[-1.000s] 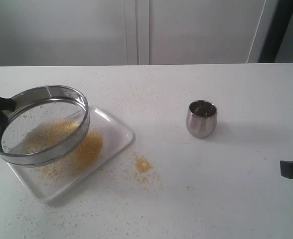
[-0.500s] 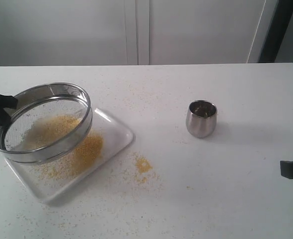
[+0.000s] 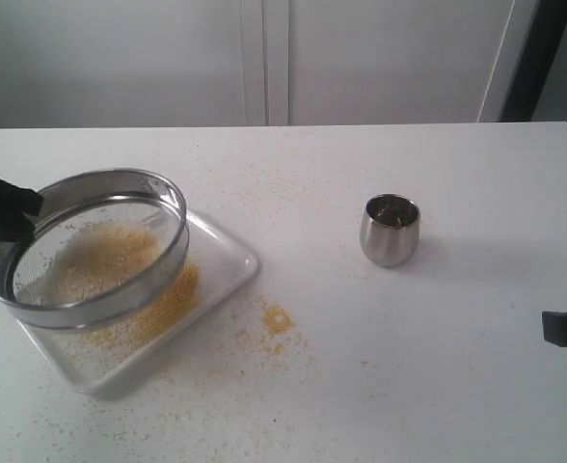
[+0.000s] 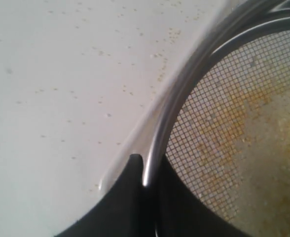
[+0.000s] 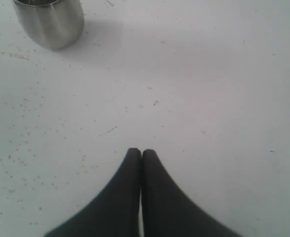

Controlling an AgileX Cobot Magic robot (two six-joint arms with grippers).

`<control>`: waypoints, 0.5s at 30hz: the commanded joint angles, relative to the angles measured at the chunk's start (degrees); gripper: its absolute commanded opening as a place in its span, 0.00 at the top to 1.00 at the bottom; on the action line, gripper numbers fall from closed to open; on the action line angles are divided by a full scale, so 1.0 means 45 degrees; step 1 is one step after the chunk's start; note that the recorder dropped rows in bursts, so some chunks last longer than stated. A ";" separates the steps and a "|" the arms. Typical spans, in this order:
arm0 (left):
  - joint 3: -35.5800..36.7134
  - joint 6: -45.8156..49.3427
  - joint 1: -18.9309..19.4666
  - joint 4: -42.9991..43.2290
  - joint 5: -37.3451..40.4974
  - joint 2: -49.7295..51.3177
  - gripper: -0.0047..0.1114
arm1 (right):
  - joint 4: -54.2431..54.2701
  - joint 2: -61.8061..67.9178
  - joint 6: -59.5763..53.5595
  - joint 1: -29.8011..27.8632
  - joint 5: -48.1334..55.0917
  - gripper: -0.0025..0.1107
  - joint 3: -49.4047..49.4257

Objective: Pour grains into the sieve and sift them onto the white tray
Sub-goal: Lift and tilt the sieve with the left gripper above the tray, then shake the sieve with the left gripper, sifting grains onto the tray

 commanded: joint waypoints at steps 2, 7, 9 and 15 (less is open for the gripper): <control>-0.0078 0.2746 -0.0484 -0.0511 0.1157 -0.0049 0.96 | 0.0006 -0.0021 0.0029 -0.0032 -0.0067 0.98 0.0039; -0.0078 -0.2569 0.0091 -0.0140 -0.0906 0.0127 0.96 | 0.0006 -0.0021 0.0029 -0.0032 -0.0067 0.98 0.0039; -0.0078 -0.1659 -0.0107 -0.0164 -0.0545 0.0204 0.96 | 0.0006 -0.0021 0.0029 -0.0032 -0.0067 0.98 0.0039; -0.0078 0.1387 -0.0626 -0.0020 -0.0216 0.0283 0.96 | 0.0006 -0.0021 0.0029 -0.0032 -0.0067 0.98 0.0039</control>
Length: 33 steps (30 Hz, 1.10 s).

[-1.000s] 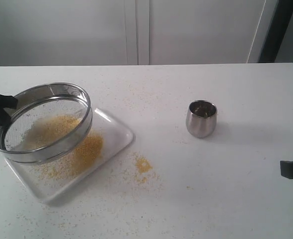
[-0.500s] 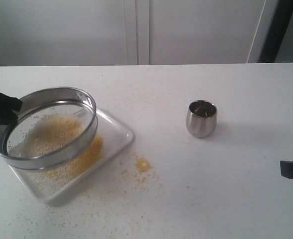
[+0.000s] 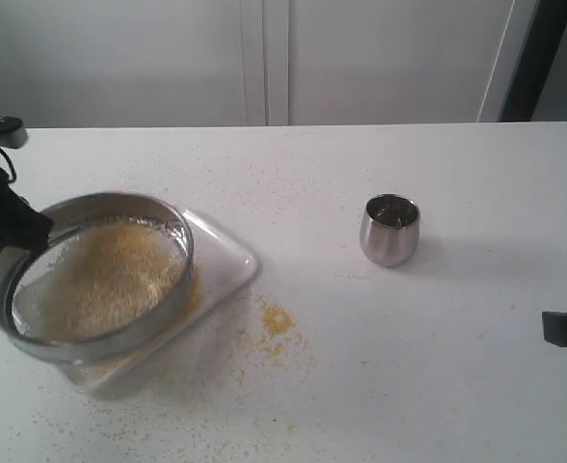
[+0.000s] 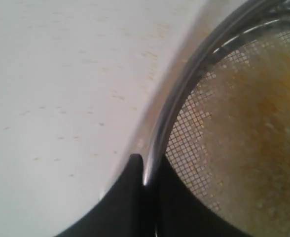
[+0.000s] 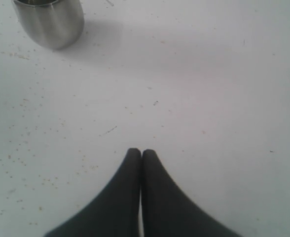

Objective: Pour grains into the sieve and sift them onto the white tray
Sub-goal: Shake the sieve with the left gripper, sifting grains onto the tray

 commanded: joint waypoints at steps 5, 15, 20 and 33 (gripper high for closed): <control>-0.0051 -0.2581 -0.0054 -0.0415 -0.0756 -0.0043 0.96 | 0.0006 -0.0021 0.0029 -0.0032 -0.0067 0.98 0.0039; -0.0051 -0.5816 0.0543 -0.1566 -0.1177 0.0342 0.96 | 0.0006 -0.0021 0.0109 -0.0032 -0.0044 0.98 0.0039; -0.0828 -0.1182 0.0046 -0.1484 0.0331 0.0425 0.96 | 0.0006 -0.0021 0.0109 -0.0032 -0.0044 0.98 0.0039; -0.2763 -0.2021 -0.0143 0.0664 0.2353 0.1289 0.96 | 0.0006 -0.0021 0.0109 -0.0032 -0.0072 0.98 0.0039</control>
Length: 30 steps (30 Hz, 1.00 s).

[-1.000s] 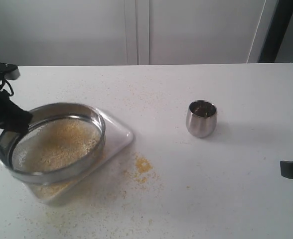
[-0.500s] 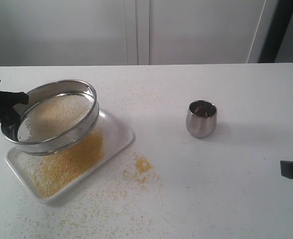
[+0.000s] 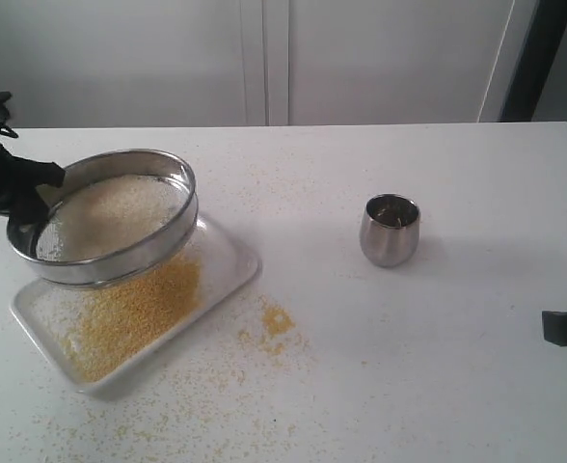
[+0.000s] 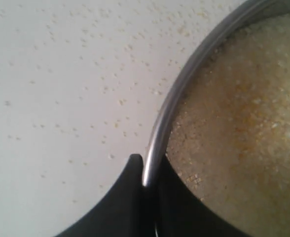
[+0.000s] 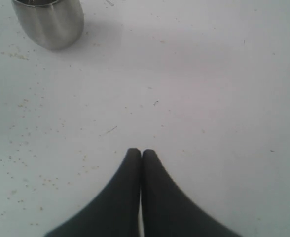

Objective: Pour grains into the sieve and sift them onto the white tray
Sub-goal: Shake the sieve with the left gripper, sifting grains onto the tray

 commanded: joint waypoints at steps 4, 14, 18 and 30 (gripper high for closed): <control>-0.0706 -0.0796 0.0048 0.1391 0.1254 0.0036 0.96 | -0.0024 -0.0021 0.0000 -0.0032 -0.0074 0.98 0.0039; -0.0676 -0.1194 -0.0287 0.0248 0.0030 0.0071 0.96 | -0.0024 -0.0021 0.0000 -0.0032 -0.0074 0.98 0.0039; -0.0676 0.4474 -0.0786 0.0001 0.0775 0.0094 0.96 | -0.0024 -0.0021 0.0000 -0.0032 -0.0074 0.98 0.0039; -0.0676 0.4630 -0.0820 -0.0543 0.1461 0.0114 0.96 | -0.0024 -0.0021 0.0000 -0.0032 -0.0074 0.98 0.0039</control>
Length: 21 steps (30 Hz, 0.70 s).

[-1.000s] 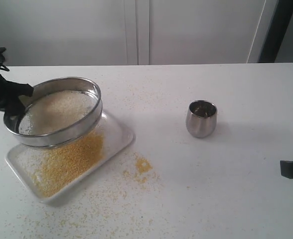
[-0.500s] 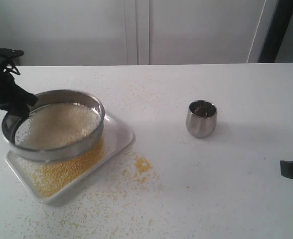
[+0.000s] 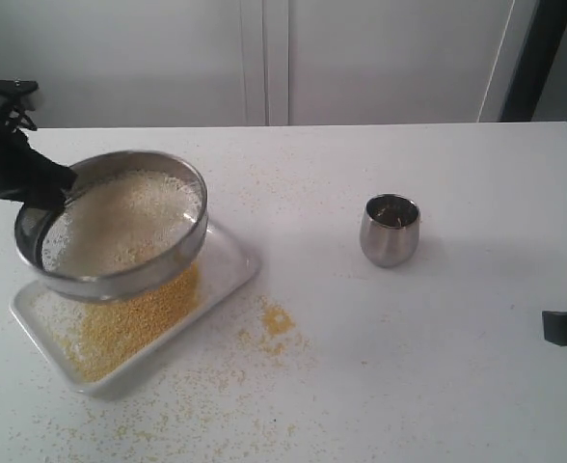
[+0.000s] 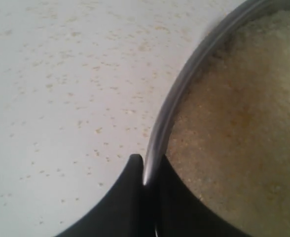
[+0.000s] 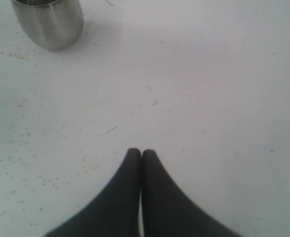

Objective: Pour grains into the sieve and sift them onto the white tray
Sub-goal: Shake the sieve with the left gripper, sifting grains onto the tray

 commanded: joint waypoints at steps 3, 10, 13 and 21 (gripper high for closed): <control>0.0003 -0.4681 0.0264 -0.0581 0.0139 -0.0129 0.96 | -0.0024 -0.0021 0.0000 -0.0032 -0.0074 0.98 0.0039; 0.0003 0.2288 -0.0090 0.0187 0.1640 -0.0138 0.96 | -0.0024 -0.0021 0.0000 -0.0032 -0.0074 0.98 0.0039; 0.0003 -0.2907 0.0487 0.0037 0.0906 -0.0107 0.96 | -0.0024 -0.0021 0.0000 -0.0032 -0.0074 0.98 0.0039; 0.0003 -0.1369 0.0486 -0.0149 0.1289 0.0018 0.96 | -0.0023 -0.0021 0.0000 -0.0032 -0.0049 0.98 0.0039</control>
